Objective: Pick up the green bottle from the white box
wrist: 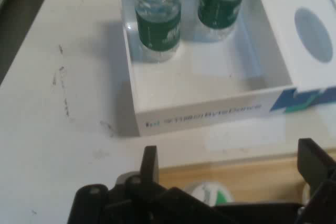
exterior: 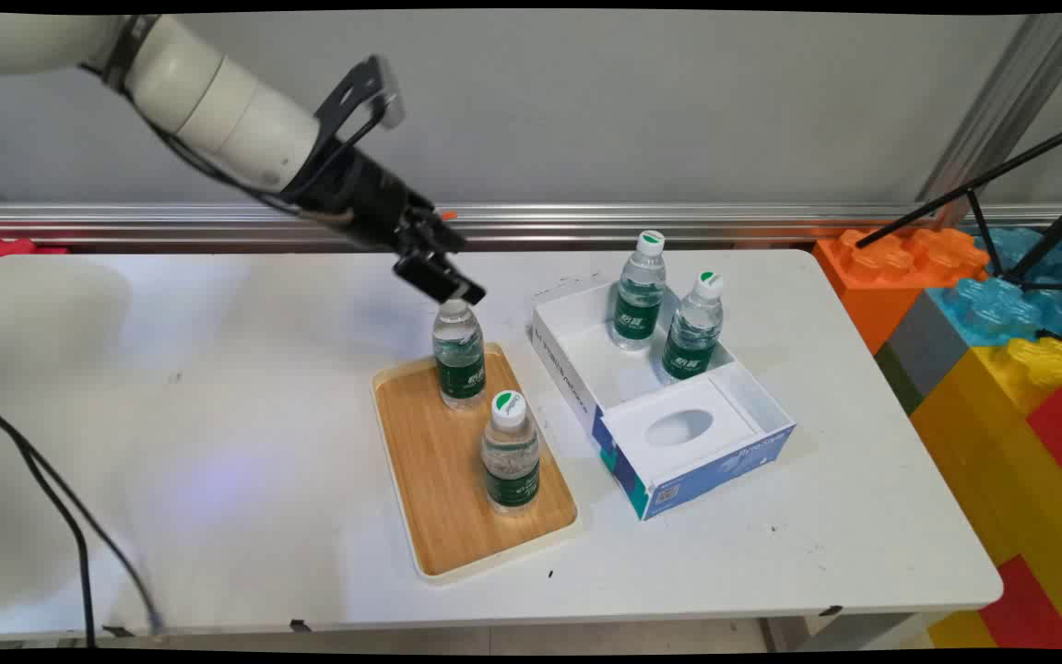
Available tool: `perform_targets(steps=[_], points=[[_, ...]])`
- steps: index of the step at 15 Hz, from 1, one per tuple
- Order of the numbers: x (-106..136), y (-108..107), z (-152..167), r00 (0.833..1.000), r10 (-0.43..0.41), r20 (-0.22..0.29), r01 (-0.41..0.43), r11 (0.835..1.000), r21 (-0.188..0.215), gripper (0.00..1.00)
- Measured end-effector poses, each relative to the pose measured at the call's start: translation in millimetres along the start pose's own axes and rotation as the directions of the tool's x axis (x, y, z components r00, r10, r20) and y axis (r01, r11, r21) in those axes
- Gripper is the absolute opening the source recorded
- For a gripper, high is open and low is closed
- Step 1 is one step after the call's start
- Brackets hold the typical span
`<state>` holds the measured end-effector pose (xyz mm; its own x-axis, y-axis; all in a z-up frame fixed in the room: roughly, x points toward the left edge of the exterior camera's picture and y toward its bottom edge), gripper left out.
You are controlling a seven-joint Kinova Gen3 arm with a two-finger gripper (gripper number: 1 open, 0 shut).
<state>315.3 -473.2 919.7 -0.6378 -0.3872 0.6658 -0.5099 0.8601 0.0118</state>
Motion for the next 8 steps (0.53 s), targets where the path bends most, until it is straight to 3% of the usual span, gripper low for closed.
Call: perform_targets(steps=[8], points=[[60.3,50.1,22.4,0.984,-0.158,0.083,0.151,0.985,0.081,1.0]])
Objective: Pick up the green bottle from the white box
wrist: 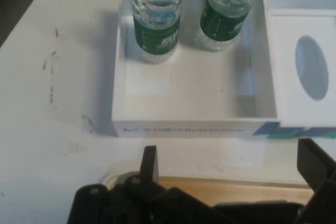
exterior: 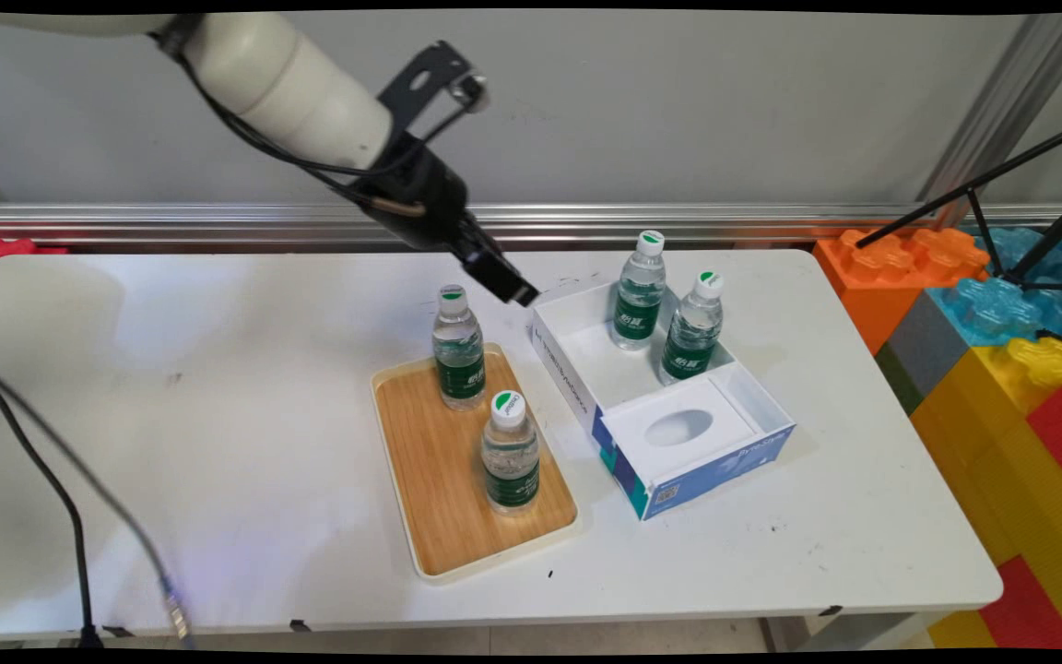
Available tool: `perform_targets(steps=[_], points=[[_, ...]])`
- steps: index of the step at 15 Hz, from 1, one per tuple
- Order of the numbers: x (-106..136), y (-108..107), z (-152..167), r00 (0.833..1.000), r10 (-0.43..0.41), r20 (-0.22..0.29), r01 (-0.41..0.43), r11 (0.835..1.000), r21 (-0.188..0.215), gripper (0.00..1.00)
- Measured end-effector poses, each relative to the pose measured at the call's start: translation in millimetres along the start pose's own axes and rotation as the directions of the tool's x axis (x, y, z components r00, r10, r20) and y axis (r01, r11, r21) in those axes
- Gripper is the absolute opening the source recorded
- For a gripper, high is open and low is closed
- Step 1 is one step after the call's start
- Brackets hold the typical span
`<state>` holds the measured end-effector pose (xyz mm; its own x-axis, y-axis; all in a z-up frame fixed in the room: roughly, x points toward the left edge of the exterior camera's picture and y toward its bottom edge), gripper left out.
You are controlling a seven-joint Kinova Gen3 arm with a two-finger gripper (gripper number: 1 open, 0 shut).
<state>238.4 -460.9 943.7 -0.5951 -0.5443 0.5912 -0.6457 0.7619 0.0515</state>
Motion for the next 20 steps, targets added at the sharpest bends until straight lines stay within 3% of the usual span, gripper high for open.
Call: perform_targets(steps=[4,8,14,20], points=[[21.2,20.7,29.2,0.999,-0.047,0.027,0.046,0.997,0.056,1.0],[35.3,26.2,61.2,0.998,-0.062,0.033,0.058,0.993,0.1,1.0],[49.3,16.0,107.4,0.999,-0.04,0.028,0.036,0.988,0.149,1.0],[61.9,0.7,151.4,1.0,-0.01,0.006,0.009,0.988,0.154,1.0]])
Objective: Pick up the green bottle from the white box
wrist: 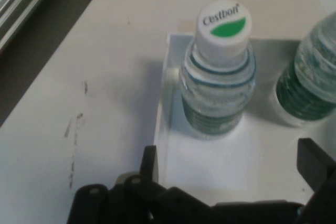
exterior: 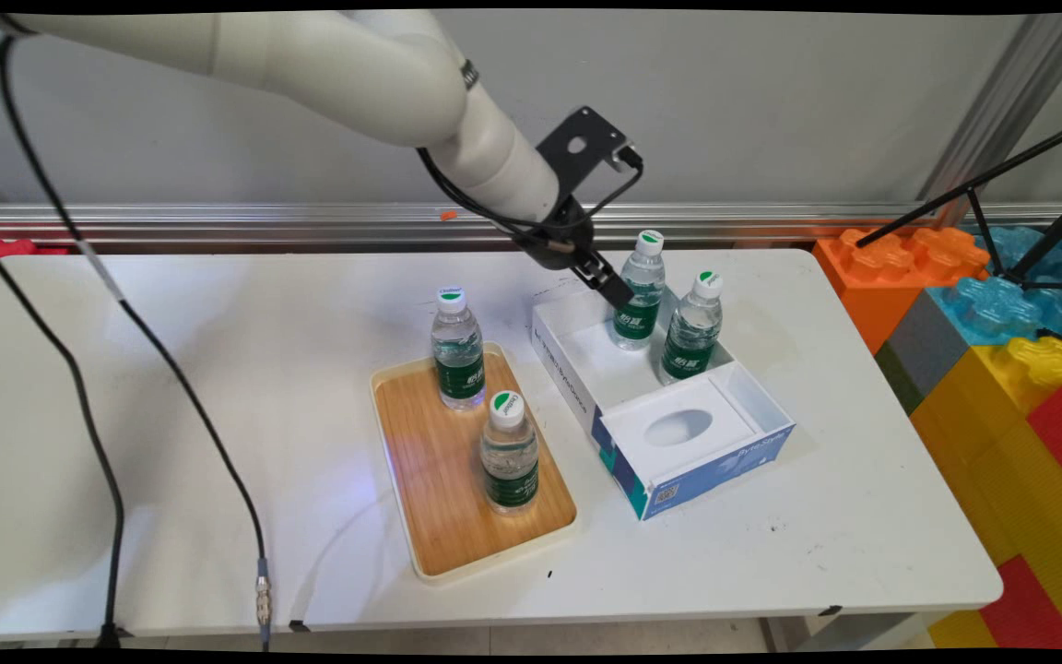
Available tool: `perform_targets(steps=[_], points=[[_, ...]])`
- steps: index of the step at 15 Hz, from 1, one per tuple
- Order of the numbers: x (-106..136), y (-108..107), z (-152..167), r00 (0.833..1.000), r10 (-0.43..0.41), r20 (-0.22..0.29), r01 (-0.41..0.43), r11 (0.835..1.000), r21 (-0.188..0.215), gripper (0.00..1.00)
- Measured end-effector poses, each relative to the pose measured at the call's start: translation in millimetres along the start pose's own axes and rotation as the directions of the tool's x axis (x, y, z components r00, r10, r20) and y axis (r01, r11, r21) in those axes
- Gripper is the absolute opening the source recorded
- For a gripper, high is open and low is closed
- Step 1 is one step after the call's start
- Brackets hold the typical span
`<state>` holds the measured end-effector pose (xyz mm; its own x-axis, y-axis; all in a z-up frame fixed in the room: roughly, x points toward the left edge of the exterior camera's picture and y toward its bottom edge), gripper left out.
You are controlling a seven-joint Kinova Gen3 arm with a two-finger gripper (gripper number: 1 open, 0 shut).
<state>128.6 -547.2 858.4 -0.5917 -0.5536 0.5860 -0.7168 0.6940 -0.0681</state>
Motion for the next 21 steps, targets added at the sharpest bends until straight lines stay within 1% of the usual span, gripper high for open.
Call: perform_targets(steps=[3,8,19,20,21], points=[[6.2,-3.7,21.7,1.0,0.015,-0.018,-0.015,1.0,-0.007,1.0],[12.9,-8.2,45.9,0.999,0.032,-0.041,-0.033,0.999,-0.018,1.0],[20.5,-14.6,69.1,0.996,0.042,-0.073,-0.045,0.998,-0.038,1.0],[20.8,-15.0,69.7,0.996,0.044,-0.074,-0.047,0.998,-0.039,0.0],[21.4,-15.4,70.4,0.996,0.047,-0.077,-0.051,0.998,-0.04,0.0]])
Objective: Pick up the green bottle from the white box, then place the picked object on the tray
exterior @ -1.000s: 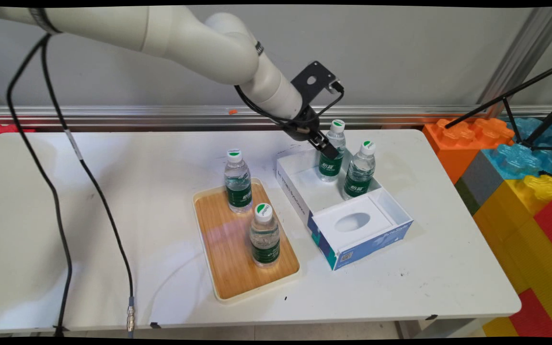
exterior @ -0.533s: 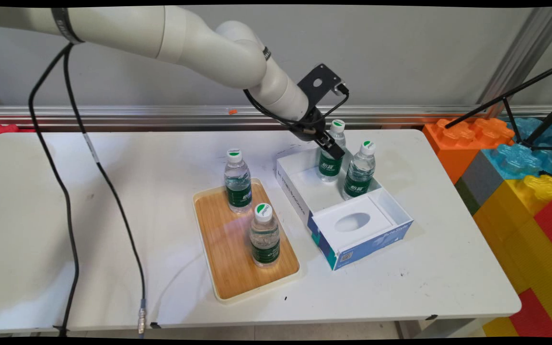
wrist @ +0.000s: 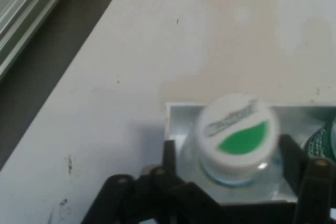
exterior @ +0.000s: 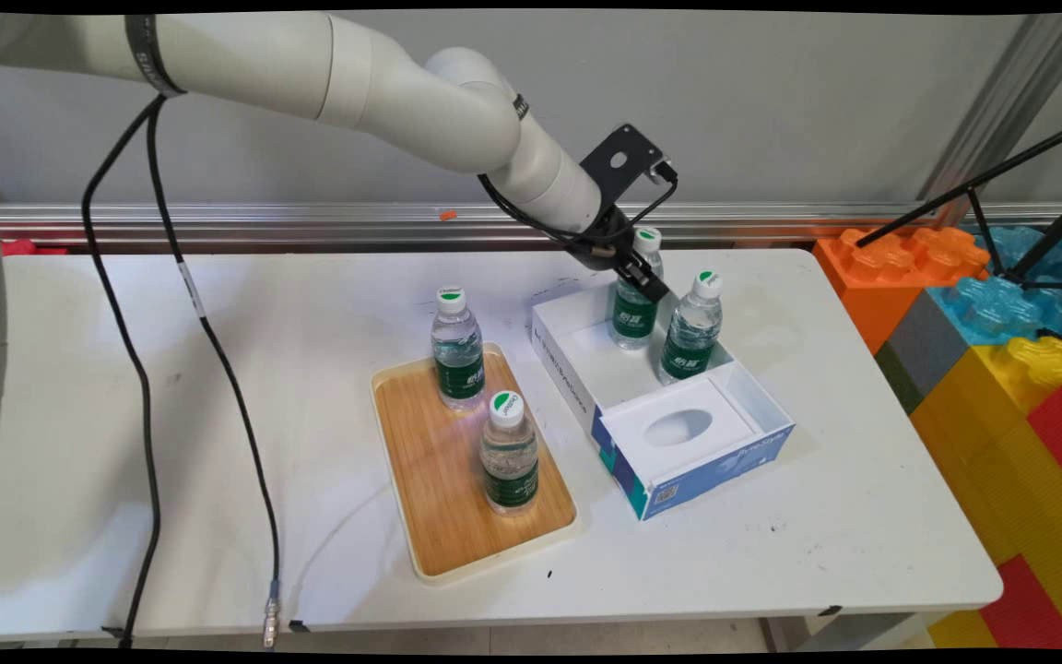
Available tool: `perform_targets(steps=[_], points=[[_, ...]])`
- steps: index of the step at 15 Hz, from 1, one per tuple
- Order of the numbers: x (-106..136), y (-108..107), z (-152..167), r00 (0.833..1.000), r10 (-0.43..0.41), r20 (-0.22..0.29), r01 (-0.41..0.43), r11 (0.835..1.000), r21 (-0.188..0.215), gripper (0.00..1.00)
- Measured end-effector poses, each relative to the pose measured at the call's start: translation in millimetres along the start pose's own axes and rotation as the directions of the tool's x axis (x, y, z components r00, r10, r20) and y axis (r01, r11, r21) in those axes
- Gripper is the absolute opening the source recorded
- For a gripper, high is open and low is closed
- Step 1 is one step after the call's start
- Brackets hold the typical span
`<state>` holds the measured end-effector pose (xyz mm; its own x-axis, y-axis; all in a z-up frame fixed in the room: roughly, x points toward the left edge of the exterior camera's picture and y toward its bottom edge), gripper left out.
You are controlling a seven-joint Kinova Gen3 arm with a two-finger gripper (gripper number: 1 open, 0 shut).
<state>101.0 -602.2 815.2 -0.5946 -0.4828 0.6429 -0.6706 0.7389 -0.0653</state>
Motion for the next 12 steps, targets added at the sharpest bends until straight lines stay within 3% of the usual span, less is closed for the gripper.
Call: perform_targets(steps=[12], points=[[5.3,-3.6,-13.6,1.0,0.018,-0.01,-0.018,1.0,-0.005,0.0]])
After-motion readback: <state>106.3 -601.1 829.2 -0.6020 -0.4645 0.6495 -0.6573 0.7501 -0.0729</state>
